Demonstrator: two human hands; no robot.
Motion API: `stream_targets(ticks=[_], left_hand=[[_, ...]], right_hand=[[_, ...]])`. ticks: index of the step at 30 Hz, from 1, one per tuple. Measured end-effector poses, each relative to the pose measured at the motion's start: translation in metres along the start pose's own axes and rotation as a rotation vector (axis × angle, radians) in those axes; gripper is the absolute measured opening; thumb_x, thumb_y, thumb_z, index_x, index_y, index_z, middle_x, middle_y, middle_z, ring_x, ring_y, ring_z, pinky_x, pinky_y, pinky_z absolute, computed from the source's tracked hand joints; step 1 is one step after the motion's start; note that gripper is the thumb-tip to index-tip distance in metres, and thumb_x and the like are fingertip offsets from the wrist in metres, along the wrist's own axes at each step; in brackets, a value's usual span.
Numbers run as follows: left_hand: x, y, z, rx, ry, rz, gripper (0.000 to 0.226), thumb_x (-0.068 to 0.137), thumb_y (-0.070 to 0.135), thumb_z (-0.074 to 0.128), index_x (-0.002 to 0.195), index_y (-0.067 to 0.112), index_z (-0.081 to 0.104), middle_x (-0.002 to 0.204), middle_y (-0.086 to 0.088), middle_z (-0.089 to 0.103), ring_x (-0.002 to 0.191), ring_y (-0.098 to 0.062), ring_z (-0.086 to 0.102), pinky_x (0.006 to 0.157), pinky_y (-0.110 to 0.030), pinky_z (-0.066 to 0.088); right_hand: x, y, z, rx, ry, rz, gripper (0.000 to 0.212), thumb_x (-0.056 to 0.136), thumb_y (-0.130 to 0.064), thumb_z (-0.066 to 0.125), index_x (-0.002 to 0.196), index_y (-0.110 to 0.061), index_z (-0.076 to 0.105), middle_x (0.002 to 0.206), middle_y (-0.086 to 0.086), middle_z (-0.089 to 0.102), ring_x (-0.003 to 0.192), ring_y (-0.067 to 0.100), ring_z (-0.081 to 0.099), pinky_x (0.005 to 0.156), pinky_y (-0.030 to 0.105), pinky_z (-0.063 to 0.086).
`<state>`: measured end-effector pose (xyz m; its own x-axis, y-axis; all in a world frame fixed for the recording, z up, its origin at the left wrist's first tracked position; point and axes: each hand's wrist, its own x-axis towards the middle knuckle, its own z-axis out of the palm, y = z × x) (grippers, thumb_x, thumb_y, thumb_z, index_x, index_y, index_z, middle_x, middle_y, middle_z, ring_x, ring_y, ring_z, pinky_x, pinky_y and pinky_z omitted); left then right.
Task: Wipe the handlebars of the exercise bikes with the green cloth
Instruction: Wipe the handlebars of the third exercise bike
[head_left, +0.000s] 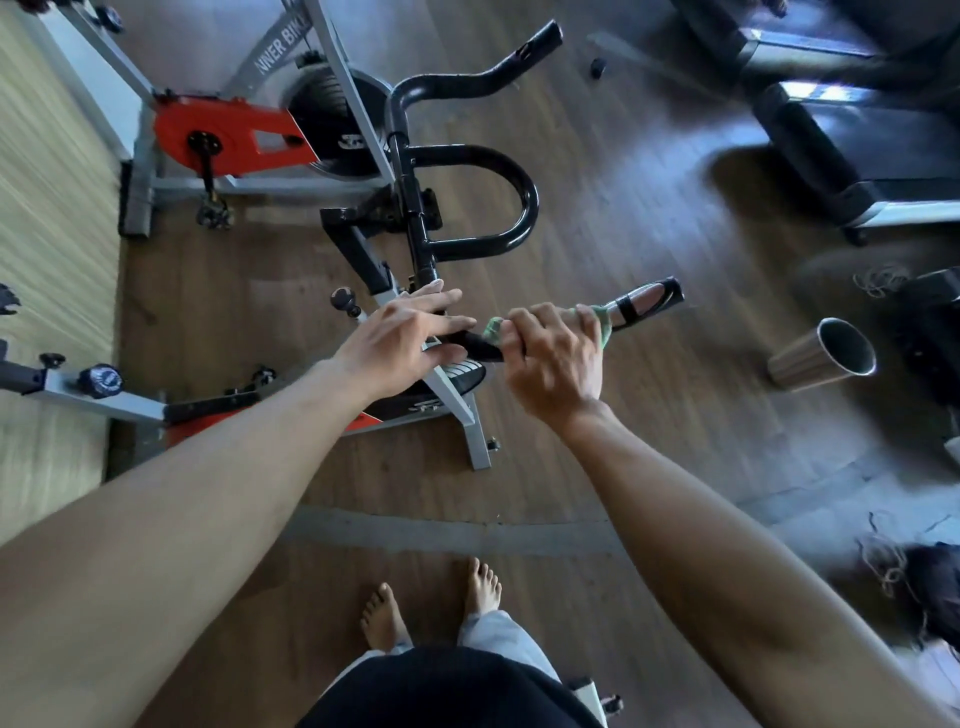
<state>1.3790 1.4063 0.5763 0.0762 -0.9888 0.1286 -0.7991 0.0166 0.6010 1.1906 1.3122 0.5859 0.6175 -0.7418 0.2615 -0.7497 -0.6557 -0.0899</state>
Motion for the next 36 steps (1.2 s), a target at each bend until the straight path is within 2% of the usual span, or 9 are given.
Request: stream_targets(ticks=[2, 6, 12, 15, 19, 22, 26, 31, 36], left_hand=[[0.001, -0.003, -0.004, -0.004, 0.018, -0.003, 0.048, 0.084, 0.029, 0.075, 0.129, 0.019, 0.063, 0.149, -0.008, 0.045, 0.145, -0.024, 0.031, 0.119, -0.046, 0.028], [0.002, -0.001, -0.010, -0.020, 0.035, -0.009, 0.053, 0.080, 0.026, 0.078, 0.129, 0.012, 0.062, 0.148, -0.011, 0.045, 0.144, -0.024, 0.033, 0.119, -0.044, 0.029], [-0.004, -0.013, -0.011, -0.012, 0.089, -0.016, 0.053, 0.079, 0.018, 0.079, 0.129, 0.016, 0.062, 0.148, -0.010, 0.045, 0.138, -0.028, 0.041, 0.114, -0.047, 0.037], [0.000, -0.013, -0.013, -0.004, 0.083, -0.007, 0.052, 0.079, 0.017, 0.078, 0.129, 0.014, 0.062, 0.146, -0.012, 0.047, 0.137, -0.029, 0.043, 0.114, -0.047, 0.037], [-0.001, -0.013, -0.012, -0.027, 0.087, -0.026, 0.054, 0.078, 0.016, 0.080, 0.128, 0.015, 0.062, 0.147, -0.011, 0.046, 0.138, -0.027, 0.042, 0.116, -0.044, 0.035], [-0.003, -0.012, -0.009, -0.042, 0.113, -0.027, 0.053, 0.078, 0.013, 0.080, 0.128, 0.015, 0.063, 0.146, -0.011, 0.047, 0.137, -0.028, 0.042, 0.116, -0.042, 0.034], [-0.002, -0.014, -0.012, -0.038, 0.097, -0.014, 0.052, 0.078, 0.014, 0.080, 0.127, 0.016, 0.064, 0.145, -0.011, 0.049, 0.136, -0.027, 0.045, 0.113, -0.045, 0.038], [0.000, -0.014, -0.018, -0.017, 0.060, -0.008, 0.055, 0.080, 0.005, 0.076, 0.131, 0.016, 0.060, 0.147, -0.010, 0.046, 0.137, -0.027, 0.044, 0.113, -0.044, 0.039], [0.000, -0.010, -0.019, 0.022, 0.007, -0.028, 0.056, 0.083, -0.004, 0.070, 0.135, 0.012, 0.056, 0.149, -0.012, 0.044, 0.139, -0.028, 0.040, 0.115, -0.044, 0.037]], right_hand=[[-0.001, -0.010, 0.002, 0.073, 0.005, 0.000, 0.032, 0.097, -0.040, 0.039, 0.094, -0.024, 0.066, 0.101, -0.002, 0.070, 0.094, 0.023, 0.064, 0.101, 0.040, 0.031], [0.005, 0.020, -0.007, -0.045, -0.018, -0.162, 0.030, 0.100, -0.040, 0.039, 0.102, -0.025, 0.064, 0.102, 0.000, 0.070, 0.096, 0.023, 0.067, 0.100, 0.039, 0.034], [-0.004, -0.030, 0.015, 0.063, 0.086, 0.049, 0.028, 0.096, -0.037, 0.044, 0.087, -0.021, 0.067, 0.092, 0.001, 0.068, 0.088, 0.026, 0.062, 0.093, 0.042, 0.037], [-0.006, -0.043, 0.017, 0.087, 0.092, -0.029, 0.027, 0.098, -0.037, 0.043, 0.094, -0.021, 0.065, 0.094, 0.001, 0.067, 0.092, 0.026, 0.062, 0.091, 0.042, 0.038], [-0.007, -0.007, 0.009, 0.059, 0.055, -0.153, 0.029, 0.101, -0.042, 0.040, 0.110, -0.026, 0.062, 0.104, -0.003, 0.066, 0.101, 0.023, 0.062, 0.095, 0.041, 0.038], [-0.009, 0.002, 0.010, 0.070, 0.099, -0.094, 0.027, 0.100, -0.040, 0.043, 0.107, -0.024, 0.064, 0.103, 0.001, 0.065, 0.098, 0.027, 0.062, 0.093, 0.043, 0.039], [-0.011, -0.043, 0.027, 0.076, 0.177, 0.008, 0.026, 0.097, -0.037, 0.049, 0.101, -0.018, 0.066, 0.096, 0.005, 0.065, 0.091, 0.030, 0.060, 0.090, 0.045, 0.039], [-0.010, -0.042, 0.024, 0.060, 0.117, -0.074, 0.030, 0.100, -0.038, 0.044, 0.110, -0.018, 0.064, 0.100, 0.003, 0.064, 0.093, 0.027, 0.060, 0.089, 0.042, 0.039], [-0.005, -0.051, 0.012, 0.093, -0.027, -0.015, 0.033, 0.098, -0.042, 0.042, 0.114, -0.021, 0.061, 0.105, 0.001, 0.066, 0.102, 0.027, 0.061, 0.098, 0.043, 0.036]])
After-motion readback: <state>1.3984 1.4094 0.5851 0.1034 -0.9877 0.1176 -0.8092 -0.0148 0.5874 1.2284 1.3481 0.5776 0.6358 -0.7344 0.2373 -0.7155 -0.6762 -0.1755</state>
